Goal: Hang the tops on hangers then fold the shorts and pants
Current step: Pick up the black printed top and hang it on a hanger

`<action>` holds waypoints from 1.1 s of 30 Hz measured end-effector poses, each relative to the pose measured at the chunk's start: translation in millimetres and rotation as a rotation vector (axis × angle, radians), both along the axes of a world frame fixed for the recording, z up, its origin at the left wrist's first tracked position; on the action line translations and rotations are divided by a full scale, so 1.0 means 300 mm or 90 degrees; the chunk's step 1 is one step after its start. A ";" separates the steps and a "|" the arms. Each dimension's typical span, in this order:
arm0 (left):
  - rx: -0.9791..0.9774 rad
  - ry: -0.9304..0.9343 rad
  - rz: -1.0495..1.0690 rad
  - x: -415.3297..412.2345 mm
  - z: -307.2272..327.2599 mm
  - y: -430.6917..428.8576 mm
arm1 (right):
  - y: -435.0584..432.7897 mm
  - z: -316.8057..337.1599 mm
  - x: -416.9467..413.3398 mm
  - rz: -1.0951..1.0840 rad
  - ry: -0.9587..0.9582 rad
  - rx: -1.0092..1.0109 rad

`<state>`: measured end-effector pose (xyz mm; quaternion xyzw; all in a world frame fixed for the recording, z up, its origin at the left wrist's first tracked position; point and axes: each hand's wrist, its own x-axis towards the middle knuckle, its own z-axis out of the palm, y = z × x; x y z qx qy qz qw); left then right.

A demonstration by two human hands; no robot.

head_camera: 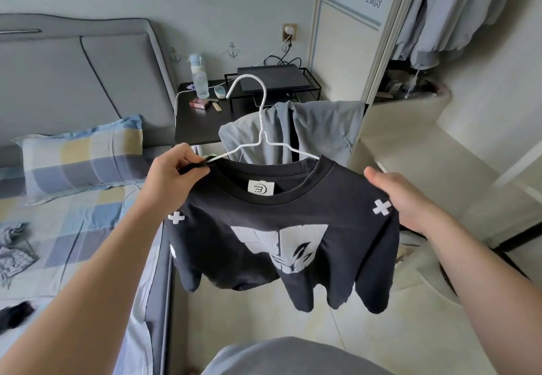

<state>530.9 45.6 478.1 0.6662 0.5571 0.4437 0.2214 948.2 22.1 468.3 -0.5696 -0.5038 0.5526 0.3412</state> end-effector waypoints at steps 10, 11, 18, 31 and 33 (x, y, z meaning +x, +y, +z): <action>-0.015 0.046 0.041 0.027 -0.009 0.015 | 0.008 0.065 -0.027 -0.084 -0.156 0.356; -0.003 0.008 0.044 0.026 -0.006 0.015 | 0.001 0.069 -0.033 -0.069 -0.159 0.376; 0.045 -0.082 -0.019 0.044 0.035 0.006 | -0.042 0.062 -0.037 -0.072 -0.158 0.336; 0.023 0.017 -0.098 0.218 0.015 0.031 | -0.118 0.075 -0.007 0.019 -0.253 0.340; 0.011 0.039 -0.106 0.237 -0.007 0.052 | -0.134 0.074 0.017 -0.033 -0.251 0.356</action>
